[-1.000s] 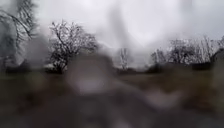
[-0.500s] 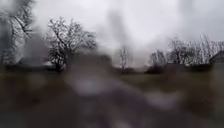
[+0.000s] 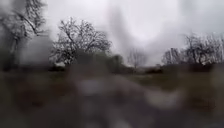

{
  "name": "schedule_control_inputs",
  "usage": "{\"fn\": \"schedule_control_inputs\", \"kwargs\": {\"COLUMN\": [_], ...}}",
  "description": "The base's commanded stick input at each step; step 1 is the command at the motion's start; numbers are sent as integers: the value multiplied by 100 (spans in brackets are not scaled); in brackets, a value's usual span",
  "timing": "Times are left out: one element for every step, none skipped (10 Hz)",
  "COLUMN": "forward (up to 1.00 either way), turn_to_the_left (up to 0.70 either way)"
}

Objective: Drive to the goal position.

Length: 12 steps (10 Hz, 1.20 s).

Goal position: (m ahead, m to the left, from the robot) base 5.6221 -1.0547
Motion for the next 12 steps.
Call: {"fn": "schedule_control_inputs", "kwargs": {"forward": [85,85,85,85,85,85,85,85,85,85,85,85], "turn_to_the_left": [0,0,0,0,0,0,0,0,0,0,0,0]}}
